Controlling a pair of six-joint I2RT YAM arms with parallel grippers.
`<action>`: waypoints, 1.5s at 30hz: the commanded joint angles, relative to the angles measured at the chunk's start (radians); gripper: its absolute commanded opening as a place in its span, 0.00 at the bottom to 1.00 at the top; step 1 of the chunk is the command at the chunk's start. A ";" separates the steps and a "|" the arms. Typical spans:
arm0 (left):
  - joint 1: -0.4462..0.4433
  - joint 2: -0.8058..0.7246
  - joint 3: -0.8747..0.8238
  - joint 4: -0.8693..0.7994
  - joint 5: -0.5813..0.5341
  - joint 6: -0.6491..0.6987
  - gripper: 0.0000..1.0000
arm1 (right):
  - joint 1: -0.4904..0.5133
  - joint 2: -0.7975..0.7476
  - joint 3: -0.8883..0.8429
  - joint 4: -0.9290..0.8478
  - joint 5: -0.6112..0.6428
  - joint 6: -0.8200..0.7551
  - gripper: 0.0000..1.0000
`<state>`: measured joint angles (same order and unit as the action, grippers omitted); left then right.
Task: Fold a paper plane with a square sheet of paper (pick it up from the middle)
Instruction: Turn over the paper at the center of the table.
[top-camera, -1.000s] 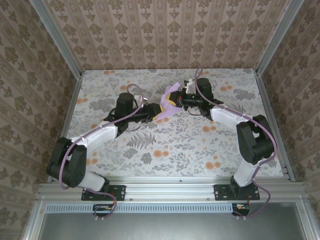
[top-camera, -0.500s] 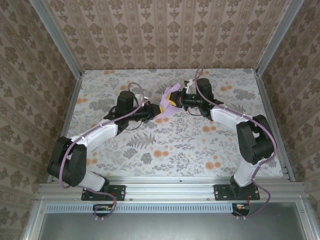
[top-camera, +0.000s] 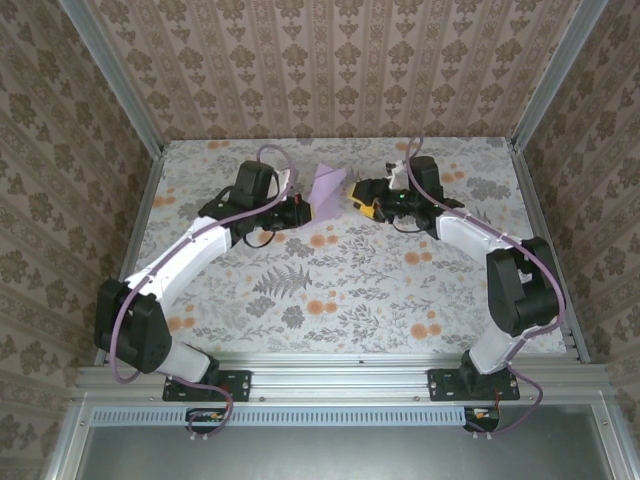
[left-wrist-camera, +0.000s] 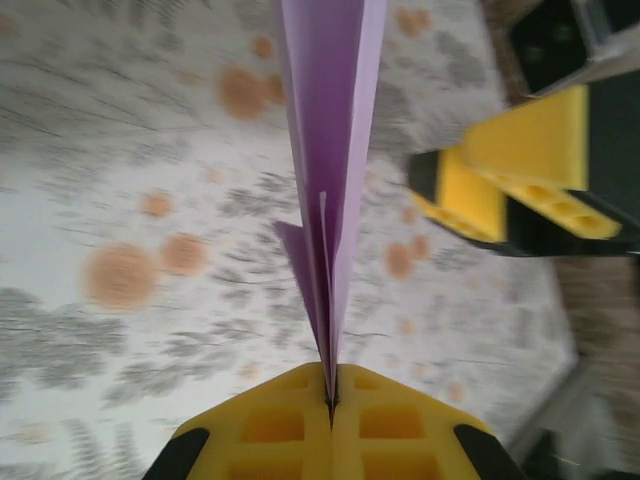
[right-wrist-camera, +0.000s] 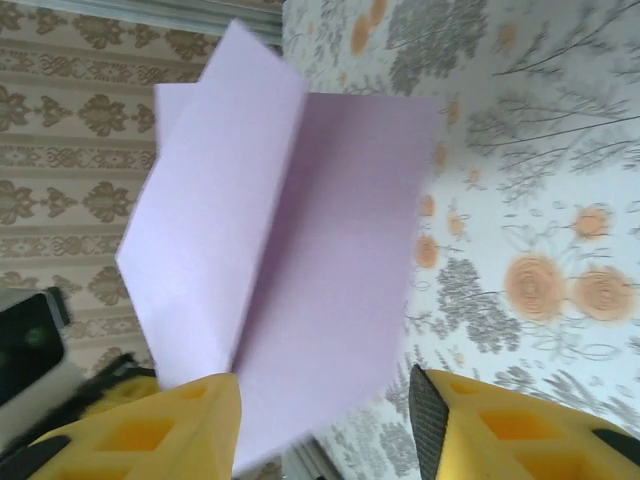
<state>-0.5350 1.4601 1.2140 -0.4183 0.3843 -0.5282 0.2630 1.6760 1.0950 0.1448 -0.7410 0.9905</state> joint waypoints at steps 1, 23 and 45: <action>-0.049 0.023 0.096 -0.334 -0.416 0.265 0.01 | -0.022 -0.045 -0.025 -0.132 0.034 -0.107 0.53; -0.465 0.462 0.222 -0.517 -0.982 0.330 0.05 | -0.128 -0.098 -0.101 -0.280 -0.012 -0.262 0.58; -0.529 0.412 0.142 -0.288 -0.437 0.333 0.43 | -0.156 -0.117 -0.206 -0.309 -0.024 -0.313 0.56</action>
<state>-1.0977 1.9690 1.3731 -0.7528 -0.2375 -0.1905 0.1074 1.5917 0.9066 -0.1337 -0.7418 0.7017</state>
